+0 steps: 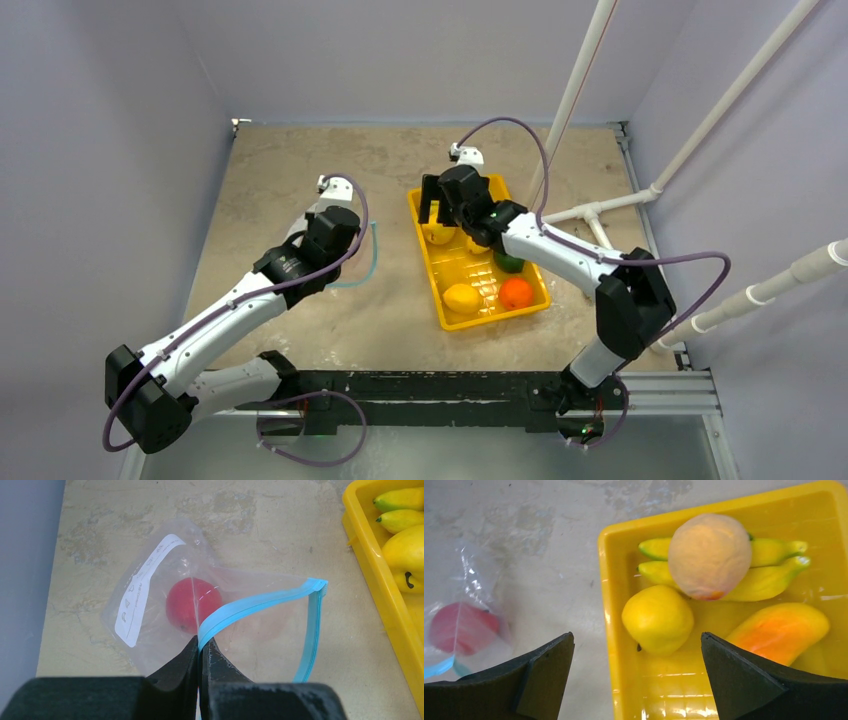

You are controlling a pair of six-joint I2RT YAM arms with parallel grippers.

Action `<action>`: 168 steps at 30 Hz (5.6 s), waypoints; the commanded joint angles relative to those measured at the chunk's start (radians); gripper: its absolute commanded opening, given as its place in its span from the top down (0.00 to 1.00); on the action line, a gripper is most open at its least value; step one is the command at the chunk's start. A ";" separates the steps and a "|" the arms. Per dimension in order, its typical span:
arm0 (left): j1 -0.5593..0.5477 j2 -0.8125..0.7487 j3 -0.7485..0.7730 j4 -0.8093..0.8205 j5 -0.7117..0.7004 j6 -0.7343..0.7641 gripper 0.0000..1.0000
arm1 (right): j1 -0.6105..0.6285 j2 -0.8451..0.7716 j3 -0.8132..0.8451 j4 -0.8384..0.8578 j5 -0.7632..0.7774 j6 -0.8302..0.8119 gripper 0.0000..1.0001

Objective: Place the food in the zip-top bag and seal the zipper
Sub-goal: Place the fake fruit in the zipper food storage bag, then pick up the fake fruit from the bin, then place the fake fruit in the zipper food storage bag.

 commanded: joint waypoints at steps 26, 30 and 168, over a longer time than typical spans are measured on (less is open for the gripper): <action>0.010 -0.007 -0.004 0.031 -0.001 0.012 1.00 | -0.119 0.273 0.222 0.012 0.226 -0.152 0.01; 0.010 -0.007 -0.004 0.030 -0.001 0.012 1.00 | -0.124 0.301 0.216 0.026 0.217 -0.152 0.01; 0.024 -0.006 -0.005 0.040 0.028 0.015 1.00 | 0.096 0.014 -0.035 0.064 0.136 -0.023 0.01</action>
